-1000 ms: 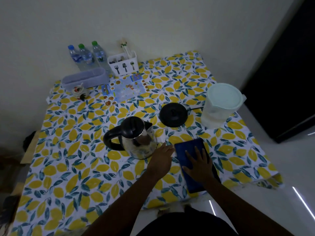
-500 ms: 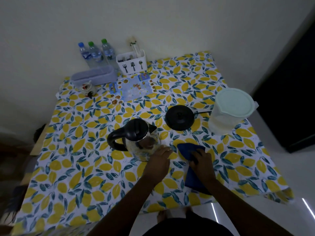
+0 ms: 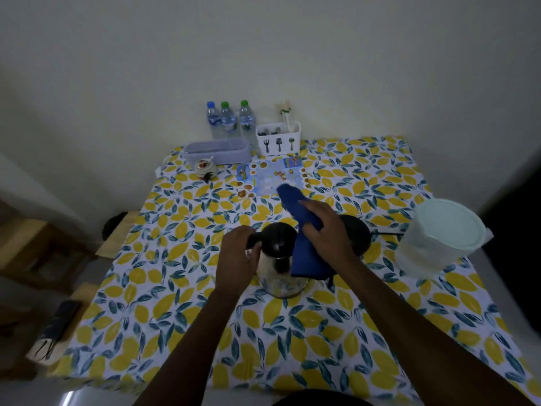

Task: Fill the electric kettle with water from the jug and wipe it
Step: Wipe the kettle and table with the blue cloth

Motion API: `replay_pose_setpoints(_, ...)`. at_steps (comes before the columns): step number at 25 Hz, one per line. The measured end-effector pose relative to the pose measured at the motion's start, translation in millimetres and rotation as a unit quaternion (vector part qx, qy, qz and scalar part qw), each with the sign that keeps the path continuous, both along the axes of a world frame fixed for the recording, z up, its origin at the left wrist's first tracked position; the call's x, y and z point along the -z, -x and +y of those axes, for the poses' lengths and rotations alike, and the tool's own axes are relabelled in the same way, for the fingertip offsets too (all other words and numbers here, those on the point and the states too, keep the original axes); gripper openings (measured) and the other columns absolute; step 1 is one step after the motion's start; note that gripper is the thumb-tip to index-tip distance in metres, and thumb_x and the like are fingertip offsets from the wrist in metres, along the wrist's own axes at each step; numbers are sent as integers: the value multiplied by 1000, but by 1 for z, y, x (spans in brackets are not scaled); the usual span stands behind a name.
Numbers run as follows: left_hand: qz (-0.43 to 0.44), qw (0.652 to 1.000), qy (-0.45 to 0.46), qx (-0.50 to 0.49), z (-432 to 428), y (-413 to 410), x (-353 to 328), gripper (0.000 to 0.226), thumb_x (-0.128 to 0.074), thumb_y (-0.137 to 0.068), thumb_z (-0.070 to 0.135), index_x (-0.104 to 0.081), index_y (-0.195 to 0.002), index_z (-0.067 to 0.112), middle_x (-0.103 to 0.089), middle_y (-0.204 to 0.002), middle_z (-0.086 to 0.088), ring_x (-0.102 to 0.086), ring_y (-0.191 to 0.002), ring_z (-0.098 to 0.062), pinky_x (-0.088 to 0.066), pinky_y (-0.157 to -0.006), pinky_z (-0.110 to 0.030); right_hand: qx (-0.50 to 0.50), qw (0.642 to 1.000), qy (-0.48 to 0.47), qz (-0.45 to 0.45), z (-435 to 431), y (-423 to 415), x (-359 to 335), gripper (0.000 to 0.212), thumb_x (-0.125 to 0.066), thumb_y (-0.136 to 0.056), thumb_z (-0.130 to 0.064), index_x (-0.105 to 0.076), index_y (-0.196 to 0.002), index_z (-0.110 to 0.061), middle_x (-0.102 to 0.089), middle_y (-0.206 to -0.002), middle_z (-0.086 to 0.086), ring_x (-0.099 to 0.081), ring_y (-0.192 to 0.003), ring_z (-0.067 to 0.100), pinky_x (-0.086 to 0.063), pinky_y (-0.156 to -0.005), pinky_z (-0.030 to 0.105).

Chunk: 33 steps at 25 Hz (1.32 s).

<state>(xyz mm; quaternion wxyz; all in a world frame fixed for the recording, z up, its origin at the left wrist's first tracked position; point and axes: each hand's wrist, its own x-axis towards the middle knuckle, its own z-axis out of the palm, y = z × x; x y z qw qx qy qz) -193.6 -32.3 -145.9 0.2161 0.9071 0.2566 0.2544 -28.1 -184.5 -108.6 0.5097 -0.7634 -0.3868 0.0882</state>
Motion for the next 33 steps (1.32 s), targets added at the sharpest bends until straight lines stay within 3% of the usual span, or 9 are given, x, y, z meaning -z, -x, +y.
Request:
replay_pose_setpoints(4, 96, 977, 176, 67, 32, 1, 10, 42, -53, -95, 42, -54, -127, 16, -63, -120, -9, -61, -107, -22, -52, -91, -44, -57, 956, 265, -108, 71, 15, 29, 49, -41, -91, -52, -47, -135, -31, -43, -143, 7, -43, -124, 38, -38, -101, 55)
replay_pose_setpoints(6, 103, 966, 222, 79, 38, 0, 8, 41, -54, -94, 45, -54, -127, 22, -62, -121, -6, -60, -107, -20, -51, -88, -39, -47, 934, 348, -70, 88, 8, 37, 56, -29, -88, -64, -49, -131, -36, -45, -140, 7, -44, -120, 40, -35, -101, 59)
replay_pose_setpoints(9, 115, 964, 231, 69, 43, -2, 4, 36, -58, -92, 42, -57, -122, 22, -62, -118, -6, -59, -105, -24, -45, -84, -33, 6, 938, 347, -25, 94, 8, 28, 62, -23, -83, -63, -55, -124, -29, -53, -132, 11, -50, -111, 41, -37, -98, 56)
replay_pose_setpoints(13, 101, 968, 214, 89, 41, -2, 1, 31, -59, -93, 33, -60, -118, 16, -64, -114, -10, -59, -101, -25, -38, -79, -27, 108, 922, 293, -230, 54, 79, 44, 52, -39, -88, -55, -48, -135, -35, -44, -147, 8, -40, -126, 46, -39, -92, 61)
replay_pose_setpoints(15, 94, 968, 212, 91, 43, -3, 1, 31, -58, -94, 28, -60, -121, 12, -64, -116, -13, -59, -103, -28, -38, -80, -27, 104, 922, 285, -243, 53, 88, 42, 48, -46, -89, -50, -49, -135, -35, -40, -150, 7, -36, -130, 48, -36, -93, 66)
replay_pose_setpoints(20, 98, 963, 238, 86, 46, -2, 2, 30, -58, -94, 25, -58, -122, 13, -62, -120, -13, -57, -109, -30, -40, -83, -29, 52, 902, 401, -147, 96, 51, 12, 44, -38, -94, -46, -58, -124, -23, -51, -137, 5, -33, -129, 42, -26, -103, 58)
replay_pose_setpoints(24, 114, 958, 253, 75, 44, -3, -3, 39, -61, -92, 31, -55, -126, 13, -59, -126, -11, -55, -114, -27, -38, -85, -28, -106, 866, 489, 22, 127, -7, -4, 44, -42, -89, -56, -65, -89, -18, -58, -95, 13, -53, -80, 29, -46, -85, 45)
replay_pose_setpoints(27, 109, 955, 268, 66, 45, -3, 1, 42, -63, -90, 33, -55, -126, 14, -57, -128, -10, -53, -116, -25, -37, -88, -28, -138, 864, 462, 143, 126, -30, -11, 45, -51, -90, -50, -61, -114, -14, -52, -101, 14, -56, -88, 32, -47, -84, 45)
replay_pose_setpoints(33, 119, 956, 256, 76, 52, -5, 10, 39, -63, -88, 38, -58, -119, 16, -60, -116, -9, -57, -106, -25, -43, -86, -34, -163, 894, 323, 266, 81, -67, 66, 23, -58, -92, -30, -66, -100, -10, -63, -101, 15, -60, -94, 37, -47, -76, 30)
